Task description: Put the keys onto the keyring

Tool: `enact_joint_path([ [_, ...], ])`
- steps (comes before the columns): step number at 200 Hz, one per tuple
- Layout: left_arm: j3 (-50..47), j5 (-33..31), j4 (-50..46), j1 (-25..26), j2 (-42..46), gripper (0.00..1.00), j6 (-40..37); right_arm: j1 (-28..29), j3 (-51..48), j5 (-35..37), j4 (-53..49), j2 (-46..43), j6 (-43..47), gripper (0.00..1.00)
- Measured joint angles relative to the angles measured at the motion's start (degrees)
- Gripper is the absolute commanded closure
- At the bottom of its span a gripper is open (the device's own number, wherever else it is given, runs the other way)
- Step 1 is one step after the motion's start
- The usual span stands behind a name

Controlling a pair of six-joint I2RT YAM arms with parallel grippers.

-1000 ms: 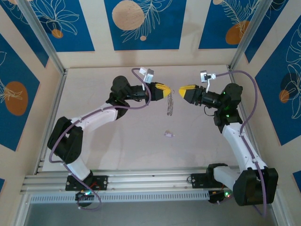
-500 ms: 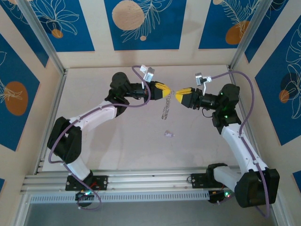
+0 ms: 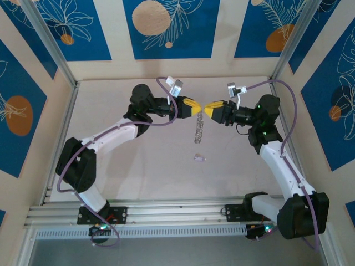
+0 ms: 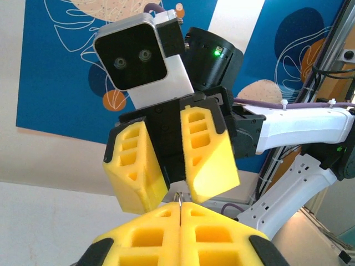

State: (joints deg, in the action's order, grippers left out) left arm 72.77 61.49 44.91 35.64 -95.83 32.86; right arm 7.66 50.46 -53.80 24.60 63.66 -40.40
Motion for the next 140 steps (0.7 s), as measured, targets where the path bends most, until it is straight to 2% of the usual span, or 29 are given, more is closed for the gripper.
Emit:
enact_joint_path([
  [26, 0.2, 0.0, 0.0, 0.0, 0.0, 1.00, 0.2, 0.3, 0.1, -0.1, 0.0, 0.3, 0.0, 0.79],
  [64, 0.4, 0.0, -0.4, 0.0, 0.0, 1.00, 0.2, 0.6, 0.2, -0.1, 0.0, 0.3, 0.0, 0.80],
  [81, 0.8, 0.0, -0.5, 0.0, 0.0, 1.00, 0.2, 0.7, 0.2, -0.2, 0.0, 0.3, 0.0, 0.88],
  [93, 1.1, 0.0, -0.7, 0.0, 0.0, 1.00, 0.2, 0.9, 0.4, -0.3, 0.1, 0.3, 0.5, 1.00],
  [127, 1.5, -0.2, -1.0, 0.0, 0.0, 1.00, 0.2, 1.0, 0.9, -0.2, 0.2, 0.3, 1.0, 1.00],
  [140, 1.5, -1.2, -1.2, 0.0, 0.0, 0.84, 0.0, 1.0, 0.9, 0.4, 0.3, 0.3, 1.1, 1.00],
])
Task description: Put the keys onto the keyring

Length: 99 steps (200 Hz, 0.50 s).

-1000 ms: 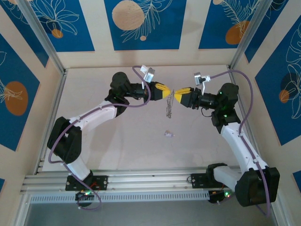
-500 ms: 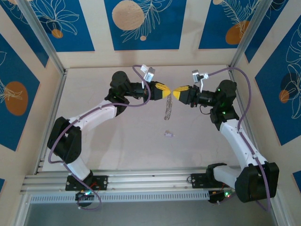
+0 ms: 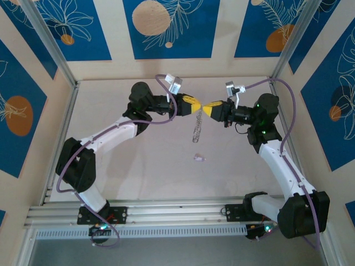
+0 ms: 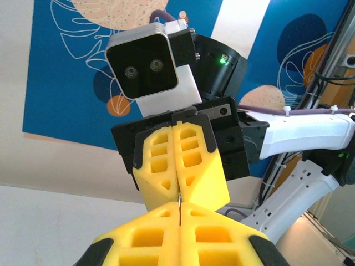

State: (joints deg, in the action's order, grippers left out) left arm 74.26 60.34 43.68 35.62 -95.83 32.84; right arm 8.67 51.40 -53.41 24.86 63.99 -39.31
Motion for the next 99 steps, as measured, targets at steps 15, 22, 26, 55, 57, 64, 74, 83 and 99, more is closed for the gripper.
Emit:
enact_joint_path([
  [15, -0.4, -2.3, 0.0, -0.2, 0.3, 0.72, -0.1, -0.2, 0.0, 0.7, 0.3, 0.0, -0.1, 1.00],
  [22, -1.2, -3.9, 0.2, -0.3, 1.0, 0.66, -0.5, -0.4, 0.0, 0.9, 0.7, 0.0, -0.3, 1.00],
  [26, -1.6, -4.7, 0.3, -0.3, 1.4, 0.64, 0.1, -0.5, 0.0, 1.0, 1.0, 0.0, -0.3, 1.00],
  [55, -4.8, -10.2, 0.8, -0.7, 5.4, 0.53, -0.4, -1.3, 0.0, 2.3, 3.5, 0.0, -1.6, 1.00],
  [57, -5.0, -10.4, 0.9, -0.7, 5.6, 0.53, -0.5, -1.3, 0.0, 2.3, 3.6, 0.0, -1.8, 1.00],
  [64, -5.3, -11.4, 1.1, -0.7, 6.4, 0.51, -0.4, -1.5, 0.0, 2.5, 4.4, 0.0, -2.1, 1.00],
  [74, -5.8, -12.5, 1.9, -0.7, 7.3, 0.50, -0.3, -1.6, 0.0, 2.9, 5.3, 0.0, -2.8, 1.00],
  [83, -6.1, -13.3, 3.1, -0.7, 7.7, 0.49, 0.1, -1.6, -0.1, 3.3, 6.3, 0.0, -3.3, 1.00],
  [99, -6.4, -14.3, 5.0, -0.7, 7.7, 0.49, 1.4, -1.6, -0.3, 4.1, 8.8, 0.0, -4.9, 1.00],
])
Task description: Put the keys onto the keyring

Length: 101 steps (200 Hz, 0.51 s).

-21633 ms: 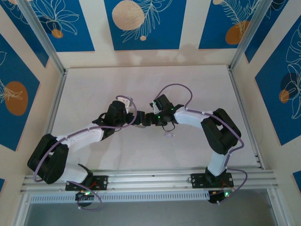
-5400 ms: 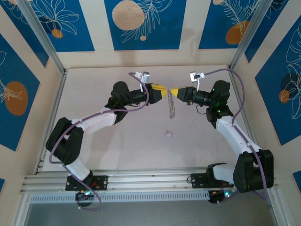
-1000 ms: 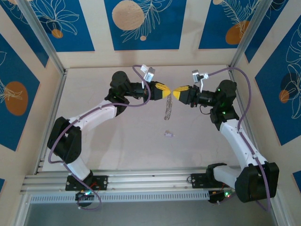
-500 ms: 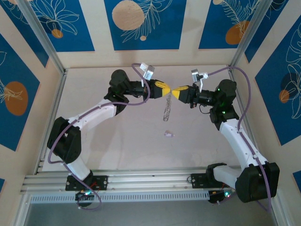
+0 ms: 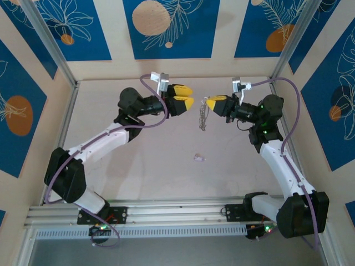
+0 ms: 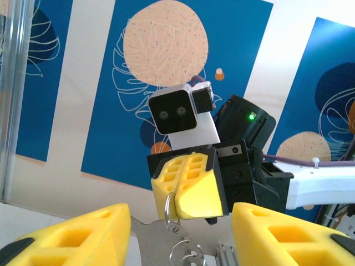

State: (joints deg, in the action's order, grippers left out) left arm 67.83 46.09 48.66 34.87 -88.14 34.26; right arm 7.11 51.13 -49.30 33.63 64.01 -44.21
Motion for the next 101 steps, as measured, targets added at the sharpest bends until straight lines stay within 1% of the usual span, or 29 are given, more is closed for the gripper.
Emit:
enact_joint_path([
  [62, -0.2, -0.8, 7.8, 0.0, -4.1, 0.49, 6.8, 0.8, -0.5, 2.8, 7.8, 1.1, -5.4, 1.00],
  [101, 0.4, -0.7, 9.8, 0.3, -6.3, 0.49, 9.3, 2.0, -0.5, 4.0, 9.9, 1.7, -6.8, 1.00],
])
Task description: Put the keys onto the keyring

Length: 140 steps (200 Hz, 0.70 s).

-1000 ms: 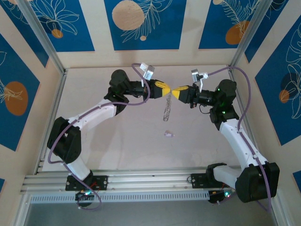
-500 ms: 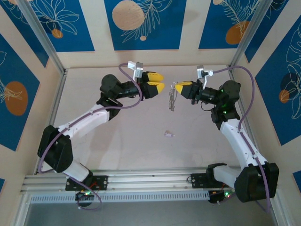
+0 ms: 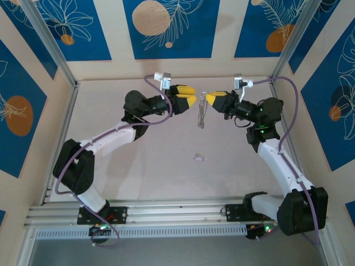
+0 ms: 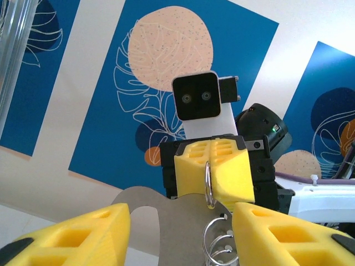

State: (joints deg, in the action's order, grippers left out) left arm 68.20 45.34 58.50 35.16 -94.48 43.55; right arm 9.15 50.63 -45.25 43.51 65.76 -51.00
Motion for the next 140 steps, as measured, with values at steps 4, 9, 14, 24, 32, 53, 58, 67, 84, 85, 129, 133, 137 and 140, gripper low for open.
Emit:
enact_joint_path([
  [4, 0.1, 0.0, 0.3, 0.0, -0.1, 0.49, 0.1, 0.2, 0.0, 0.1, 0.2, 0.1, -0.1, 1.00],
  [9, 0.1, 0.0, 0.7, 0.0, -0.2, 0.49, 0.3, 0.3, 0.0, 0.2, 0.3, 0.2, -0.1, 1.00],
  [14, 0.2, 0.0, 1.0, 0.0, -0.4, 0.49, 0.6, 0.5, 0.0, 0.3, 0.5, 0.4, -0.1, 1.00],
  [24, 0.5, 0.0, 1.6, 0.0, -0.6, 0.49, 1.0, 0.7, 0.0, 0.3, 0.7, 0.7, -0.2, 1.00],
  [32, 0.7, 0.0, 2.1, 0.1, -0.8, 0.49, 1.2, 0.9, 0.0, 0.3, 0.9, 0.9, -0.3, 1.00],
  [53, 1.1, 0.0, 2.8, 0.3, -1.0, 0.51, 1.6, 1.2, 0.0, 0.3, 1.1, 1.6, -0.3, 1.00],
  [58, 1.2, 0.0, 2.9, 0.3, -1.0, 0.51, 1.6, 1.3, 0.0, 0.4, 1.1, 1.7, -0.3, 1.00],
  [67, 1.5, 0.0, 2.9, 0.3, -1.2, 0.52, 1.7, 1.4, 0.0, 0.4, 1.1, 1.9, -0.3, 1.00],
  [84, 2.3, 0.0, 3.3, 0.5, -1.6, 0.52, 2.0, 1.6, 0.0, 0.5, 1.1, 2.0, -0.3, 1.00],
  [85, 2.3, 0.0, 3.4, 0.5, -1.7, 0.52, 2.0, 1.6, 0.0, 0.6, 1.1, 2.0, -0.3, 1.00],
  [129, 2.7, 0.0, 3.7, 0.8, -2.5, 0.52, 2.4, 1.6, 0.0, 1.1, 1.7, 2.0, -0.5, 1.00],
  [133, 2.7, 0.0, 3.7, 0.8, -2.5, 0.52, 2.5, 1.6, 0.0, 1.2, 1.7, 2.0, -0.5, 1.00],
  [137, 2.7, 0.0, 3.7, 0.8, -2.5, 0.52, 2.5, 1.6, 0.0, 1.2, 1.7, 2.0, -0.5, 1.00],
  [140, 2.7, 0.0, 3.7, 0.8, -2.5, 0.52, 2.4, 1.6, 0.0, 1.2, 1.8, 2.0, -0.5, 1.00],
])
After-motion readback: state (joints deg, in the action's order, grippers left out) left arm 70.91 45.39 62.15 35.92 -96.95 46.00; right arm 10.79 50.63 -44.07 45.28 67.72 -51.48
